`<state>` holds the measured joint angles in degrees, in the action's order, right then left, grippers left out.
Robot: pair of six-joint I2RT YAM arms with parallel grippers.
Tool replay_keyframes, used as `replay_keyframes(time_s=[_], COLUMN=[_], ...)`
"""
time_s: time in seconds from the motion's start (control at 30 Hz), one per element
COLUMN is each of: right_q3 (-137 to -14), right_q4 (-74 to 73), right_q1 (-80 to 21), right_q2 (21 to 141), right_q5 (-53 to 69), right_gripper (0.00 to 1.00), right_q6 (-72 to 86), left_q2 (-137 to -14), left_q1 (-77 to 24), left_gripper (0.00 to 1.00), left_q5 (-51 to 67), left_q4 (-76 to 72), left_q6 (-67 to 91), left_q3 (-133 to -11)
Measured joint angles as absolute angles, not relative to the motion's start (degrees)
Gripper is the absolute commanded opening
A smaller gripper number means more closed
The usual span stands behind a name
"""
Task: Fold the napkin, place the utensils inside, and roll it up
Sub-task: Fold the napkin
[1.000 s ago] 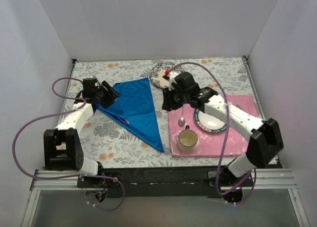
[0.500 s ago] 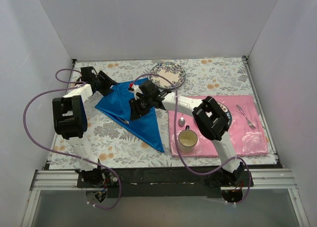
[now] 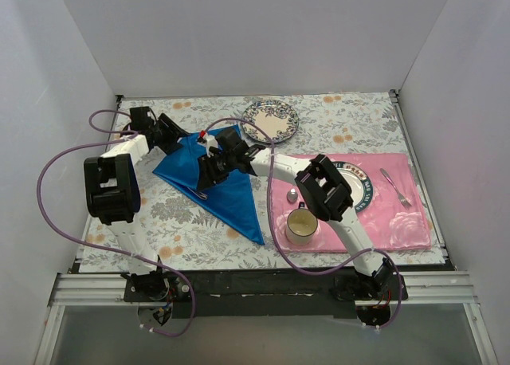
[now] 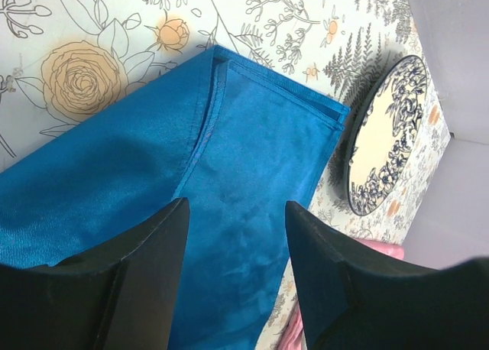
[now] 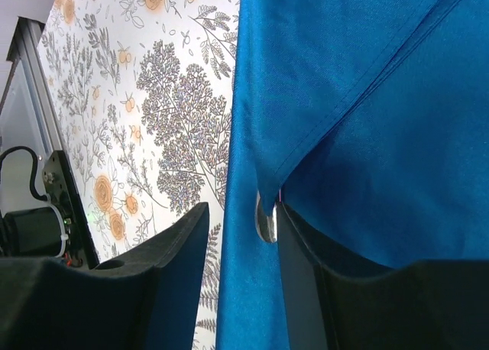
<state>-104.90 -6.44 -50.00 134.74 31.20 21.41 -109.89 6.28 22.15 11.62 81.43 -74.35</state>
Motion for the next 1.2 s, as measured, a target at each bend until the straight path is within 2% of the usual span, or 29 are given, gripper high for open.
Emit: replay_keyframes(time_s=[0.17,0.27,0.4,0.5,1.2], right_q3=[-106.04,-107.15,-107.57,-107.59,-104.2], right_q4=[-4.95,-4.8,-4.51,-4.34,-2.42], right_q1=[-50.0,-50.0,-50.0,-50.02,-51.53], right_q2=[137.01,138.45,139.2,139.2,138.91], right_q5=[32.1,32.32,32.4,32.73,32.97], right_gripper=[0.44,0.38,0.19,0.09,0.09], right_q6=[23.05,23.66,23.86,24.1,25.34], left_q2=[-108.12,-106.94,-106.21,-106.3,-117.43], left_q1=[6.37,6.57,6.76,6.98,7.35], left_gripper=[0.52,0.52,0.52,0.52,0.52], left_q5=[22.57,22.81,22.92,22.92,26.74], left_q4=[11.64,11.66,11.57,11.64,9.78], left_q6=[81.41,81.41,81.41,81.43,82.13], left_q3=[-74.3,-74.3,-74.3,-74.3,-78.24])
